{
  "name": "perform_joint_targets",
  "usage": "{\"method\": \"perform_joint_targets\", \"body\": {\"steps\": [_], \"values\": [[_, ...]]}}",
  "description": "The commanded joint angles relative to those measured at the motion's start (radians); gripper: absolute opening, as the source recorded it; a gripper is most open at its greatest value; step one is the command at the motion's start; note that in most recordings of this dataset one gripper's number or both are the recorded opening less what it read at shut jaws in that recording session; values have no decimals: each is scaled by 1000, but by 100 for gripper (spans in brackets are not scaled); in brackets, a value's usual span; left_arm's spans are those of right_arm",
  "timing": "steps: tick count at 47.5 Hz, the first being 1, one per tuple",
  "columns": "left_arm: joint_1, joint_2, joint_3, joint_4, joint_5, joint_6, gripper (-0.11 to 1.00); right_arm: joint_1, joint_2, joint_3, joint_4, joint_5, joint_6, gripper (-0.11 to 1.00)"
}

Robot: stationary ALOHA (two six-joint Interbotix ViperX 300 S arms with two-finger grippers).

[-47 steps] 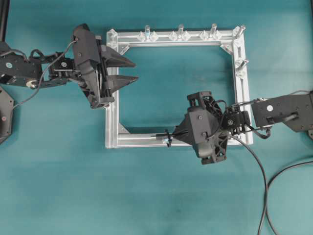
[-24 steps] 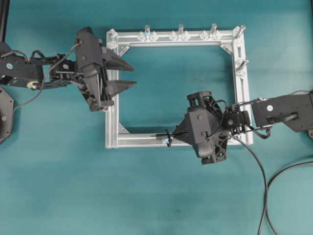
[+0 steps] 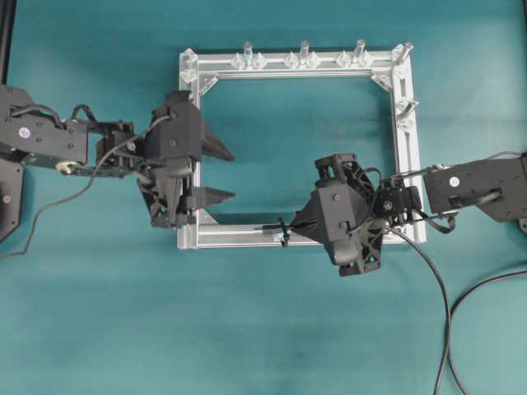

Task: Insert the wire through the string loop located in the center.
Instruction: 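Move the left gripper to the plug emerging from the loop and grasp it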

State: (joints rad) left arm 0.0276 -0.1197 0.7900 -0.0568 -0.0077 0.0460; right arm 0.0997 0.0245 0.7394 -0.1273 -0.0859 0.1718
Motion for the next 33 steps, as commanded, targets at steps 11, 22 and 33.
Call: {"method": "perform_joint_targets", "body": {"steps": [11, 22, 33], "values": [[-66, -18, -67, 0, 15, -2, 76, -2, -12, -21, -3, -11, -2, 7], [-92, -17, -86, -3, 58, -55, 76, -2, -12, -21, -3, -14, -2, 7], [-109, -11, -98, -3, 63, -124, 76, -2, -12, -21, -3, -14, -2, 7]]}}
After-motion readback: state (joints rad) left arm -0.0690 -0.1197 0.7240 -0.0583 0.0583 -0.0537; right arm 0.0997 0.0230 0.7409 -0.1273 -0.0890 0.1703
